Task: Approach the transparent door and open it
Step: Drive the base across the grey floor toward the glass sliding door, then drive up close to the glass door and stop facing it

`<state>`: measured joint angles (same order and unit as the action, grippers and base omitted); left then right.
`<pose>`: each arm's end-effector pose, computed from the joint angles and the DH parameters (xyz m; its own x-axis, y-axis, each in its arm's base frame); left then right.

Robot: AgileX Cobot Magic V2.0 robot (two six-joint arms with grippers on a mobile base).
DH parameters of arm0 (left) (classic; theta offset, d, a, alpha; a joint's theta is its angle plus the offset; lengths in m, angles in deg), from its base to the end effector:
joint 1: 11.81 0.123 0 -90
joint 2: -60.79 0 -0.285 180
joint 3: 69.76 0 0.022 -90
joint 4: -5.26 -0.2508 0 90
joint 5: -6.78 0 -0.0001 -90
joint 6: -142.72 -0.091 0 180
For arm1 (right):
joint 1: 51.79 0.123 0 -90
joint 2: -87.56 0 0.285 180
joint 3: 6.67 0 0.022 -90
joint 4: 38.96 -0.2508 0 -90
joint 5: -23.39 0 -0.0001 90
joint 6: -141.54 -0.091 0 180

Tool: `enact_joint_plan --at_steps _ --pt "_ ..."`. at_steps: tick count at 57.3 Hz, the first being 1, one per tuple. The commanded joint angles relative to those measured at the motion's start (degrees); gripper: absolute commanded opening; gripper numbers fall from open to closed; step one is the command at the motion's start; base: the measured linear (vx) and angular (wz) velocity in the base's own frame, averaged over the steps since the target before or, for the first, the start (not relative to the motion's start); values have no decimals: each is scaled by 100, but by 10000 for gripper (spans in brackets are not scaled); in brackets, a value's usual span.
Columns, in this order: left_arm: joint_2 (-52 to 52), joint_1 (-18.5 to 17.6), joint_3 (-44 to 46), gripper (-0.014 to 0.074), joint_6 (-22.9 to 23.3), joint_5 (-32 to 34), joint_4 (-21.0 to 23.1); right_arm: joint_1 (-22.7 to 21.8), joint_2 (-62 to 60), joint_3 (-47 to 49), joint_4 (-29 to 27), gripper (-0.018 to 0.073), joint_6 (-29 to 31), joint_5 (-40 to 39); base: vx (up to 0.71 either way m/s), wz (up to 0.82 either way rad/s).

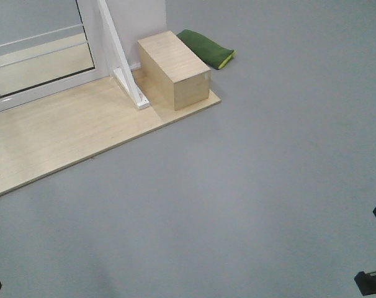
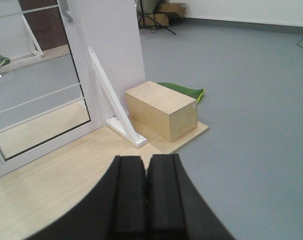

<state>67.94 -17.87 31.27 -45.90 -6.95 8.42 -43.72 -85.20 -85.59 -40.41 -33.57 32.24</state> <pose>0.0552 -0.0071 0.1818 -0.1575 0.1140 -0.9809 0.1342 0.9866 0.0931 0.0561 0.0083 0.1896 -0.0776 -0.0719 -0.9944 -0.1492 0.9870 -0.0597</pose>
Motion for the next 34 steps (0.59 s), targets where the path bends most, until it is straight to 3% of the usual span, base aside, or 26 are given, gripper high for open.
enact_joint_plan --at_steps 1,18,34 --pt "-83 -55 -43 76 12 476 17 -19 -71 -26 48 1 0 -479 63 19" --pt "-83 -55 -43 76 12 476 17 -19 -71 -26 48 1 0 -479 63 26" --pt "-83 -55 -43 76 12 476 17 -19 -71 -26 48 1 0 -479 63 47"
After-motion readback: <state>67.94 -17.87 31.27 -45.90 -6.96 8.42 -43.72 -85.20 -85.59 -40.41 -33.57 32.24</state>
